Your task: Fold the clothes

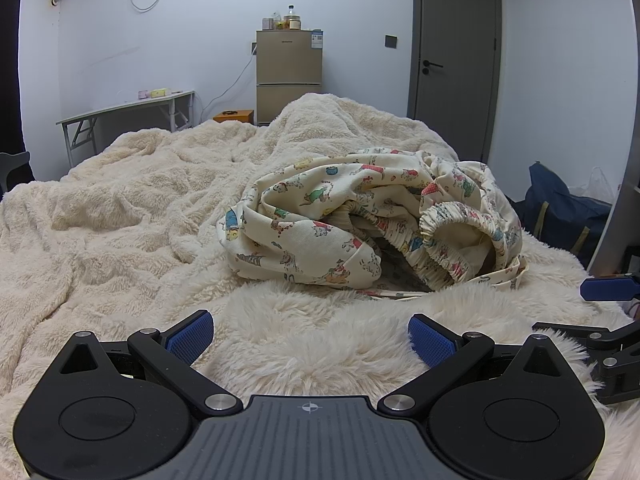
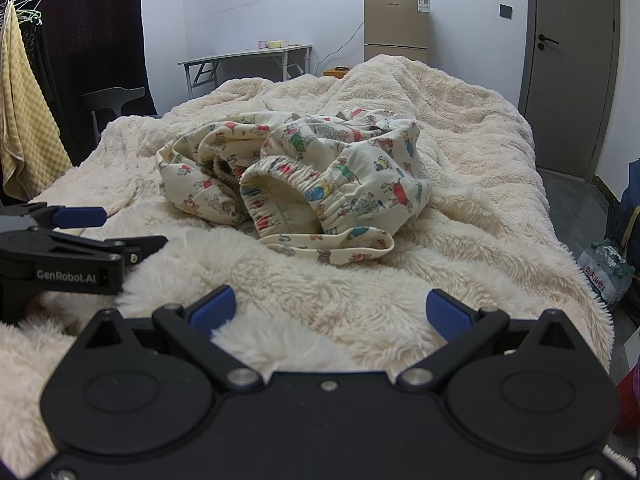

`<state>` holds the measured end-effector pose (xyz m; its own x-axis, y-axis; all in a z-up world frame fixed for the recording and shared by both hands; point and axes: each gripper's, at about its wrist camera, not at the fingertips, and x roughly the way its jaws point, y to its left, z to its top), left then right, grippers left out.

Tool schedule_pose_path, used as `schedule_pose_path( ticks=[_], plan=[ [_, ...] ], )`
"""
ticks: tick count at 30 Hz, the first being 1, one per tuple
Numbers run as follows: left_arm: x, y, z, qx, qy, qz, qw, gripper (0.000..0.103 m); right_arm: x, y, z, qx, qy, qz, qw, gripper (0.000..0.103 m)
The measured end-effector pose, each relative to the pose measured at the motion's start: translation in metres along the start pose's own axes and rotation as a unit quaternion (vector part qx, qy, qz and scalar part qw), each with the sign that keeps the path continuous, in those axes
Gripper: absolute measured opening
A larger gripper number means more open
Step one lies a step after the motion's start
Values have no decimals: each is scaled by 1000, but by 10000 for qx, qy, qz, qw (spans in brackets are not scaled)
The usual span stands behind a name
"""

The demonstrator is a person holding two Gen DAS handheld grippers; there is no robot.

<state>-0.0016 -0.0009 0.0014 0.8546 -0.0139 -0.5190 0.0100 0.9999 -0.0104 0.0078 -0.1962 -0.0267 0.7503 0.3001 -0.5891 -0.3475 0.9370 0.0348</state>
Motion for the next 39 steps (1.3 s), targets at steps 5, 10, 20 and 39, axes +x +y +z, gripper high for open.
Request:
schedule_pose_path(
  ticks=[5, 10, 20, 39],
  plan=[
    [0, 0, 1, -2, -1, -5, 10000, 103, 0, -1, 0, 5, -2, 9, 10000, 103],
    [1, 0, 1, -18, -4, -19, 10000, 103, 0, -2, 0, 19, -3, 23, 10000, 103],
    [0, 0, 1, 8, -5, -12, 10000, 103, 0, -2, 1, 28, -5, 29, 10000, 103],
    [-1, 0, -1, 24, 0, -20, 10000, 103, 0, -1, -1, 11, -7, 23, 10000, 103]
  ],
)
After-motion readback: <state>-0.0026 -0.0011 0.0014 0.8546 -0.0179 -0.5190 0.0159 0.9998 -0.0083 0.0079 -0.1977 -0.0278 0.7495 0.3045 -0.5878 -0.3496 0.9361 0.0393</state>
